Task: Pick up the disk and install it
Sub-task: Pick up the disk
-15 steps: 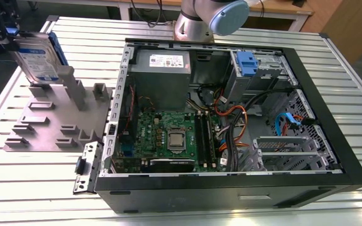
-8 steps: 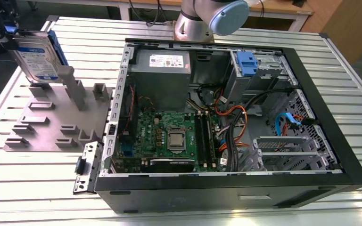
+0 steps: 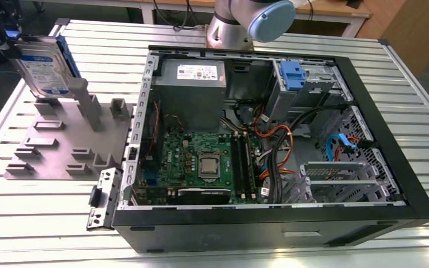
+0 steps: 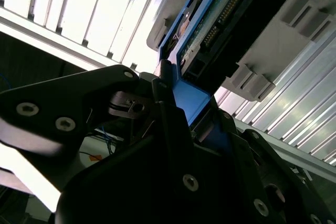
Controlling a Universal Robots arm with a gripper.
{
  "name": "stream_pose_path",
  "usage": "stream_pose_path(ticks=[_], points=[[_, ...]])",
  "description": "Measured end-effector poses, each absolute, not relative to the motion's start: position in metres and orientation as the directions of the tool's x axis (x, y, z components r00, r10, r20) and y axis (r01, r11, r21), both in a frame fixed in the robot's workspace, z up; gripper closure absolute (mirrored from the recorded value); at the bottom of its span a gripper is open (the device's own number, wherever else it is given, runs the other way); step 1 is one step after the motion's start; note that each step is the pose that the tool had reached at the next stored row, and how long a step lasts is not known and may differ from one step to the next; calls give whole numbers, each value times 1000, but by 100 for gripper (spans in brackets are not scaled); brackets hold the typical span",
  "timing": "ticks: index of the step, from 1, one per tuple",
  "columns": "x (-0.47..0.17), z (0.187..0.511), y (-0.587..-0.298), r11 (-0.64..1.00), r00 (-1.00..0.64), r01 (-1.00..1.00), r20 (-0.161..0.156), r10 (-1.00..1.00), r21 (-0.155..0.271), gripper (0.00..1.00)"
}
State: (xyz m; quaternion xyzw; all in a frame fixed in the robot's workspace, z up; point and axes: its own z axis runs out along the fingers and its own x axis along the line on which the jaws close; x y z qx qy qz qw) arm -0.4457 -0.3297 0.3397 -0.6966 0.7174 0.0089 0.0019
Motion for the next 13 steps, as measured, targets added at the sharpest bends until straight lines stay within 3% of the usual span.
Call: stream_pose_path(ticks=[13], points=[[-446,343,-330,29,-29,-1000,-15,-999,10,64]])
